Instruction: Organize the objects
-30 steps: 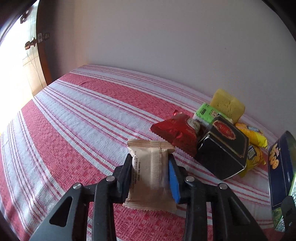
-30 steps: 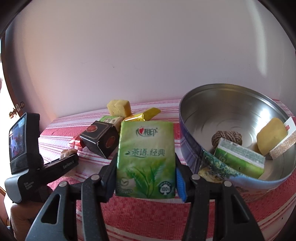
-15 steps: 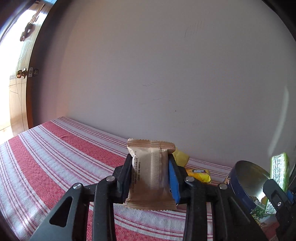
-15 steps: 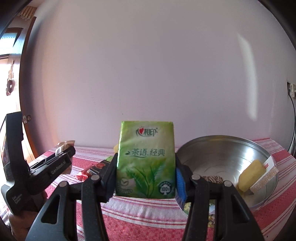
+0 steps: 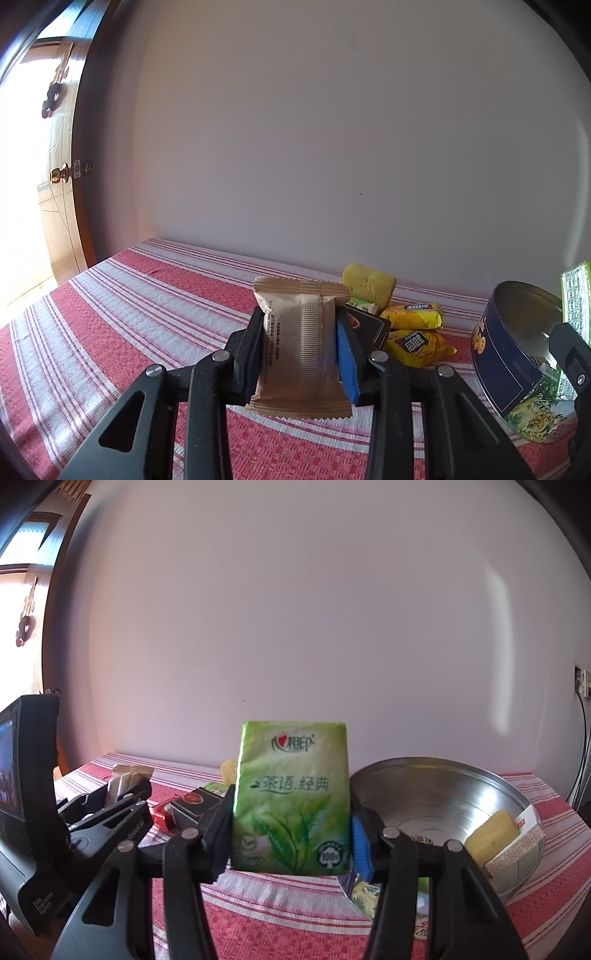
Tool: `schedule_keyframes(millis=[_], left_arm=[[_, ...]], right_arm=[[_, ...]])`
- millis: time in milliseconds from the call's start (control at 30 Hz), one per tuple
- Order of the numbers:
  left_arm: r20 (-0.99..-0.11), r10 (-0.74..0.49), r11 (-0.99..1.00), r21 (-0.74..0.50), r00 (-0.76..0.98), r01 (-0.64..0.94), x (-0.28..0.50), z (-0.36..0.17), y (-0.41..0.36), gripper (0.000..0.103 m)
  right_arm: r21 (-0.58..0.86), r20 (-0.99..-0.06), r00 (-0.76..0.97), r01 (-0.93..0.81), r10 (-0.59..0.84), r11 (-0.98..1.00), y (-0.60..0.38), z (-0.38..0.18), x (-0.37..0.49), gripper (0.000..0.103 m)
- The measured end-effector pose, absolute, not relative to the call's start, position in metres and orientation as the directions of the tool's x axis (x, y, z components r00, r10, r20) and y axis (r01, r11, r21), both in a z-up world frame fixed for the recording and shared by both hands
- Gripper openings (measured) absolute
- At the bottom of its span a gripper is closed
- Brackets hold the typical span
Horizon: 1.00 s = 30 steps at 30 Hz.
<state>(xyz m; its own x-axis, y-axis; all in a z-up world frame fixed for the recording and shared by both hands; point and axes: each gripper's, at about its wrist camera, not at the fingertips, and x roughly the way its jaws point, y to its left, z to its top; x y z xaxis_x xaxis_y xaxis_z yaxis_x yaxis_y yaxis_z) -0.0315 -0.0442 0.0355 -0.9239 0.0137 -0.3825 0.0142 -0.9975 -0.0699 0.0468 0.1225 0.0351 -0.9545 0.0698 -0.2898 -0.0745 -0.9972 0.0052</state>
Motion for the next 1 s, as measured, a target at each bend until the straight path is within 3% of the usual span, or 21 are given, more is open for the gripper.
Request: schedule_keyframes(millis=[233,533,1000], left_arm=[[-0.378,-0.005,-0.999,-0.043,-0.926,0.023,-0.024,0.035,-0.035,0.038],[-0.390,-0.005,-1.000,-0.023,-0.921,0.015,-0.016,0.034,-0.021,0.038],[-0.407,0.078,-0.997,-0.037,-0.910,-0.069,-0.009,0.032,0.016,0.038]], right_arm=[[0.008,-0.310,-0.946,-0.102,0.094,-0.995,0.150,0.033,0.050,0.053],[-0.039,-0.268,-0.954,-0.130,0.135,-0.991,0.170,0.035,0.068,0.053],[-0.085,-0.216,-0.956,-0.186,0.201,-0.979,0.205,0.040,0.087,0.053]])
